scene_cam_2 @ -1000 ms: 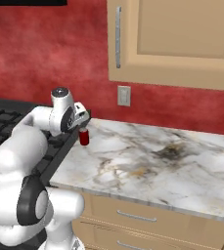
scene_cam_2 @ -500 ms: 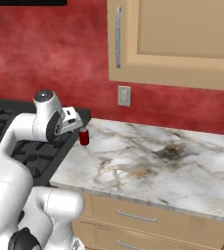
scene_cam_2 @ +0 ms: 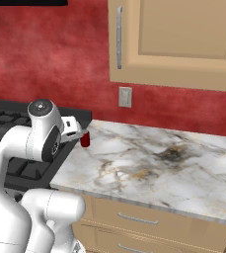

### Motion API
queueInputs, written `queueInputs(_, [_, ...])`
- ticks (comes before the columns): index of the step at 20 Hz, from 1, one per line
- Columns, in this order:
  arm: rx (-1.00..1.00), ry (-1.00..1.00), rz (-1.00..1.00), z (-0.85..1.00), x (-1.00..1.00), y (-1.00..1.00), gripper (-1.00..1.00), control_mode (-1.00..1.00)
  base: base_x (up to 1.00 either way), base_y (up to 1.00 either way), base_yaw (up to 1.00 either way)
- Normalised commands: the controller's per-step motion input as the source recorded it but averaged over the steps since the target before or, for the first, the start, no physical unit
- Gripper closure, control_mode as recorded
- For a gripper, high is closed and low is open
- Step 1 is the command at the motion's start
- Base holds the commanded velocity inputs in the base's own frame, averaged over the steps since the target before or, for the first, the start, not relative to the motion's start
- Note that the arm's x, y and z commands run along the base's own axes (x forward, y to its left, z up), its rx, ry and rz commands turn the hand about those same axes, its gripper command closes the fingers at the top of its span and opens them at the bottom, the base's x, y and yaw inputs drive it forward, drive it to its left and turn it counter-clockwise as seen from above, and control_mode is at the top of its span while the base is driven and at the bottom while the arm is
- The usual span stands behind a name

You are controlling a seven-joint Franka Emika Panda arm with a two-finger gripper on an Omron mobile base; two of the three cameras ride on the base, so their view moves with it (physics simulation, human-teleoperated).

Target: Four empty soda cans are scattered around the kitchen. Gather all the cans and cluster them next to the stove for recycling.

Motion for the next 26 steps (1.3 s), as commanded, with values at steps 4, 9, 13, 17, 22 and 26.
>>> queueInputs(4, [0.13, -0.05, -0.01, 0.33, -0.67, -0.3, -1.0, -1.0, 0.0, 0.0, 0.0])
queueInputs(9, [0.05, -0.01, -0.02, 0.09, -0.41, -0.16, -1.0, -1.0, 0.0, 0.0, 0.0])
queueInputs(13, [0.0, 0.0, 0.0, 0.0, -0.02, 0.0, -1.0, -1.0, 0.0, 0.0, 0.0])
queueInputs(17, [0.0, 0.0, 0.0, 0.0, 0.0, 0.0, -1.0, -1.0, 0.0, 0.0, 0.0])
queueInputs(22, [0.0, 0.0, 0.0, 0.0, 0.0, 0.0, -1.0, -1.0, 0.0, 0.0, 0.0])
queueInputs(26, [0.0, 0.0, 0.0, 0.0, 0.0, 0.0, -1.0, 1.0, 0.0, 0.0, 0.0])
